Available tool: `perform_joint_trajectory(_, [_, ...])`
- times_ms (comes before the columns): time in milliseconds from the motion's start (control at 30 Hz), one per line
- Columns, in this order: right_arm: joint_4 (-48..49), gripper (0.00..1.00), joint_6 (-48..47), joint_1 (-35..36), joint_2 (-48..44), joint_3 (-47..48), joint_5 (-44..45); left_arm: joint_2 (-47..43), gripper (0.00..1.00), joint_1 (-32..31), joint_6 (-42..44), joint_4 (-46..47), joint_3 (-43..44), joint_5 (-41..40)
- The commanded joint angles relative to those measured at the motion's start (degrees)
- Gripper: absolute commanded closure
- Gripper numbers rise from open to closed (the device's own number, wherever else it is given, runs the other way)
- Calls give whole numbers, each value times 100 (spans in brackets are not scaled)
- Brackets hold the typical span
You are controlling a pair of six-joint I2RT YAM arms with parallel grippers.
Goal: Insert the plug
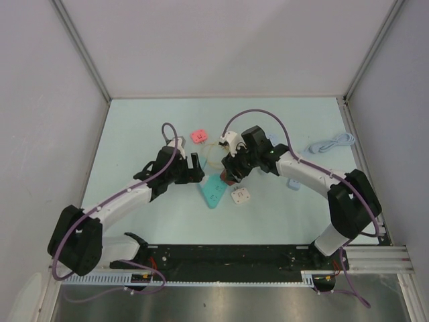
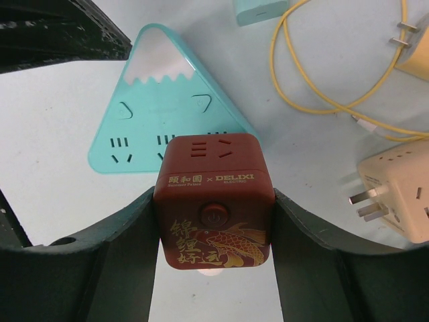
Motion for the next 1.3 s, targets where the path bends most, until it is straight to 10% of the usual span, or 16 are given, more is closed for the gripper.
perform_joint_trajectory(0, [224, 100, -239, 43, 96, 338, -60, 310, 8, 28, -144, 58, 294, 331])
perform_joint_trajectory(1267, [-427, 100, -617, 351, 570, 638, 563, 1436, 37, -69, 6, 111, 558, 851])
